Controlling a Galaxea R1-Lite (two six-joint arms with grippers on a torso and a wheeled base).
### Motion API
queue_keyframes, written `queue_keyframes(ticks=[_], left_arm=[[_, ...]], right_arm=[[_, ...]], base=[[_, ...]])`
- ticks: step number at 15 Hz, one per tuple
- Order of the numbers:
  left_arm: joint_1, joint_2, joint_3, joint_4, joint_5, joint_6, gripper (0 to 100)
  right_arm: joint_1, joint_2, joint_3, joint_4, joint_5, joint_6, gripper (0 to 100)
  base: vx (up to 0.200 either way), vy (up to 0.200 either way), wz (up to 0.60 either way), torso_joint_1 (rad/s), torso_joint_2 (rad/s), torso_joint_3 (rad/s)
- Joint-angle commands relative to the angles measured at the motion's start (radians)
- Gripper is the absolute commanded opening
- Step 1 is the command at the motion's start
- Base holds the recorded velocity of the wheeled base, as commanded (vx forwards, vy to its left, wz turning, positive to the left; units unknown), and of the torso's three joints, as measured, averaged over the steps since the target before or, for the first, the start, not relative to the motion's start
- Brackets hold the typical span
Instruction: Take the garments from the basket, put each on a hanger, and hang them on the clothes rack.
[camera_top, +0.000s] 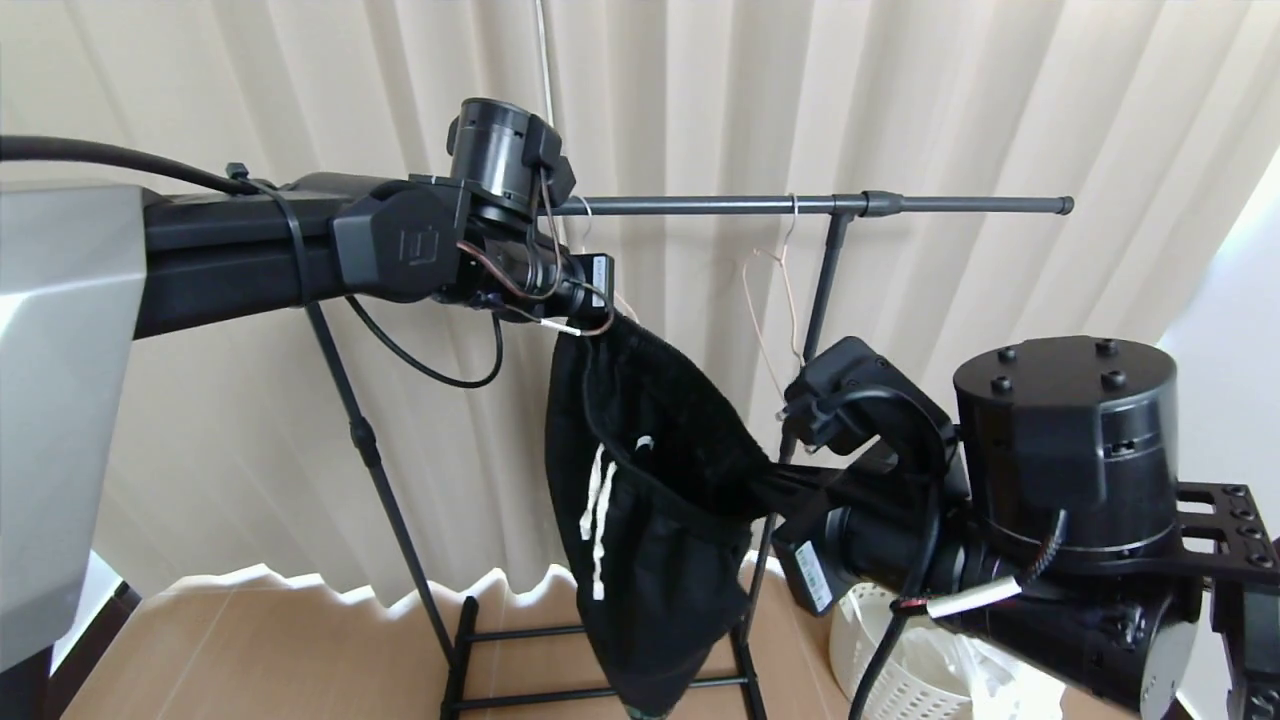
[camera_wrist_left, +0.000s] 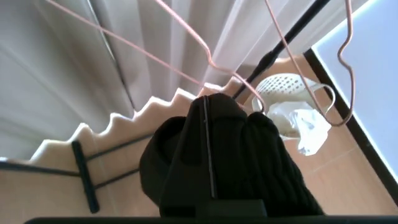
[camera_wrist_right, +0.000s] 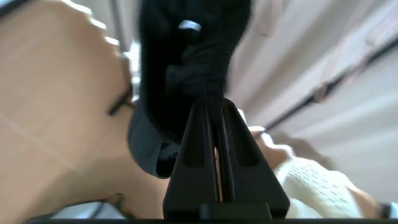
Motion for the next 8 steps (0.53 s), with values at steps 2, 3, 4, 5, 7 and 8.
queue_keyframes(ticks=[2,3,4,5,7,8], left_arm=[[0.016,-0.104,0.000,0.161,0.034,0.007,0],[0.016,-0.122,0.000,0.207,0.060,0.018,0],[0.011,-0.164,0.015,0.308,0.145,0.049,0],[0.002,-0.193,0.063,0.340,0.191,0.050,0],[-0.046,-0.254,0.212,0.338,0.211,0.052,0],[-0.070,-0.280,0.268,0.337,0.211,0.052,0]], right_arm=[[-0.164,0.018,-0.018,-0.004,-0.004,-0.020,0],[-0.183,0.024,-0.032,-0.006,-0.001,-0.018,0],[-0.209,0.041,-0.075,-0.007,0.000,-0.014,0],[-0.229,0.063,-0.118,-0.007,0.000,-0.009,0],[-0.256,0.143,-0.252,-0.007,-0.006,0.071,0],[-0.259,0.186,-0.315,-0.006,-0.013,0.117,0]], base=[[0.000,0.000,0.00,0.000,0.00,0.000],[0.000,0.000,0.00,0.000,0.00,0.000],[0.000,0.000,0.00,0.000,0.00,0.000],[0.000,0.000,0.00,0.000,0.00,0.000],[0.000,0.000,0.00,0.000,0.00,0.000],[0.000,0.000,0.00,0.000,0.00,0.000]])
